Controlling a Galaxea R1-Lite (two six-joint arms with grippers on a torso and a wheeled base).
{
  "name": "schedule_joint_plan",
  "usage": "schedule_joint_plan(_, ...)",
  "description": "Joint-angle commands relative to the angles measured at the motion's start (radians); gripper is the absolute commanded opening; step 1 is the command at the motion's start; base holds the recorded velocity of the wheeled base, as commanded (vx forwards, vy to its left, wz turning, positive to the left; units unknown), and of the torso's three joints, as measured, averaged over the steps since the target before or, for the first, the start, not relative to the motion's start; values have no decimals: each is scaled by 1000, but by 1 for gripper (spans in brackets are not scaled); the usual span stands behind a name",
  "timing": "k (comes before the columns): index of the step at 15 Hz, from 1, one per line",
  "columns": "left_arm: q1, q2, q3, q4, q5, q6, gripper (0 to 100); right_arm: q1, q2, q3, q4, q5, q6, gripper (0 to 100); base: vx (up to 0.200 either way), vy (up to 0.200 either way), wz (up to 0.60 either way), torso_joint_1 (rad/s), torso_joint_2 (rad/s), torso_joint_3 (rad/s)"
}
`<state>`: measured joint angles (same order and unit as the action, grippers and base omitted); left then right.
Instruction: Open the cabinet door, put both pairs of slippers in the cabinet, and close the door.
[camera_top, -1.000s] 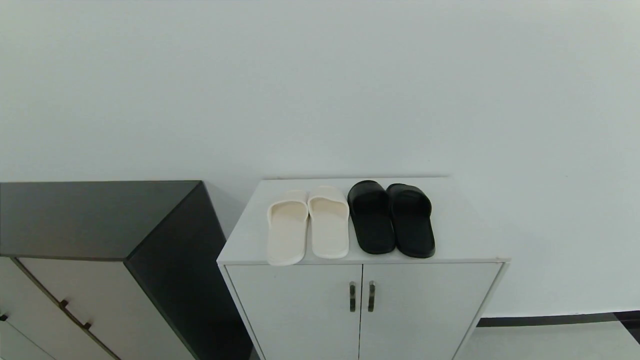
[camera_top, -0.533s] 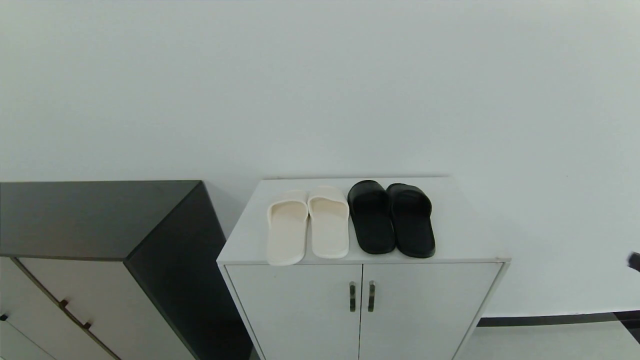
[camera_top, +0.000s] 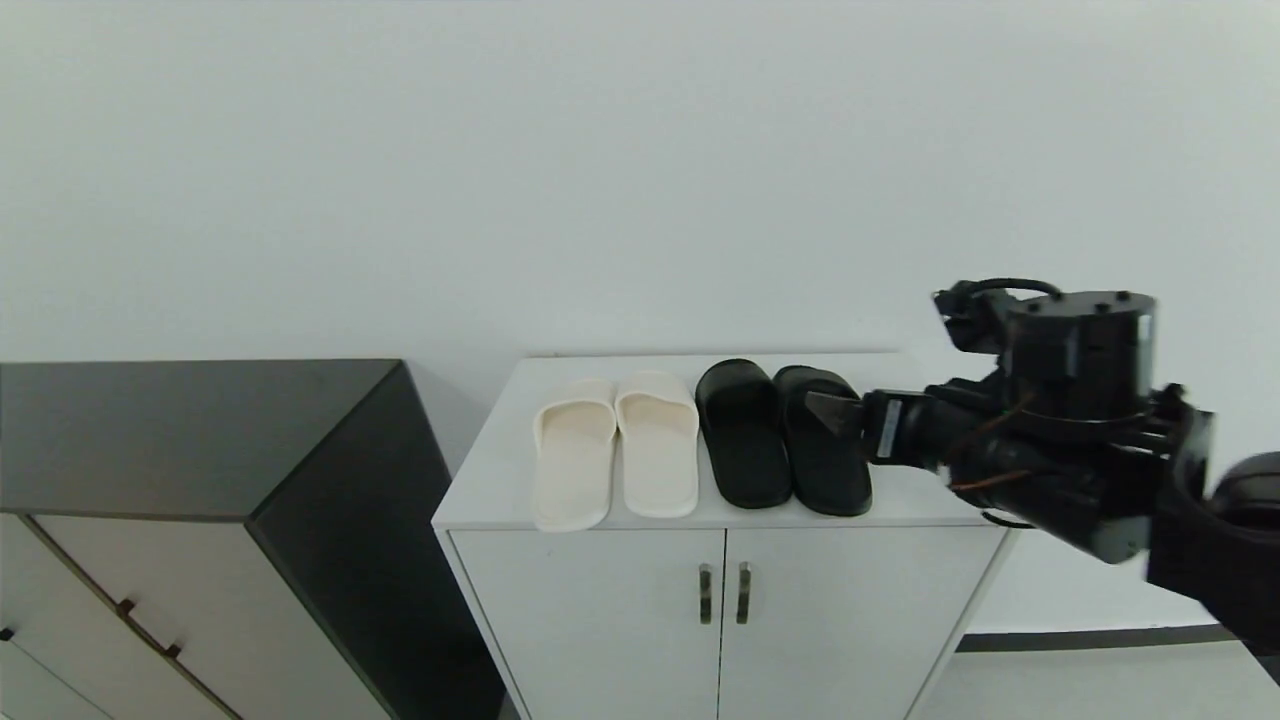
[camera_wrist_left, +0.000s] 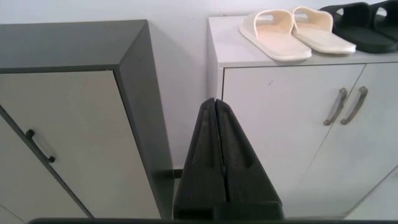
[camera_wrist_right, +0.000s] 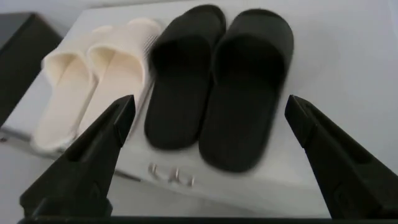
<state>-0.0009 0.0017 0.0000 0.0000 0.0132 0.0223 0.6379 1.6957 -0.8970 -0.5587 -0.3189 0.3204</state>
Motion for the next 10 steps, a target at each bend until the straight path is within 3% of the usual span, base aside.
schedule_joint_plan(1,-1,1,0,0,1,-1,0,25,269,-177,-23,-77,-15,100,0,0,0,0,0,0)
schedule_joint_plan(7,-1,1,0,0,1,-1,0,17,467,-332,-89,-181,-83,100,0,0,0,0,0,0)
schedule_joint_plan(10,-1,1,0,0,1,-1,0,-9,547,-410,-127,-186,-130,100,0,0,0,0,0,0)
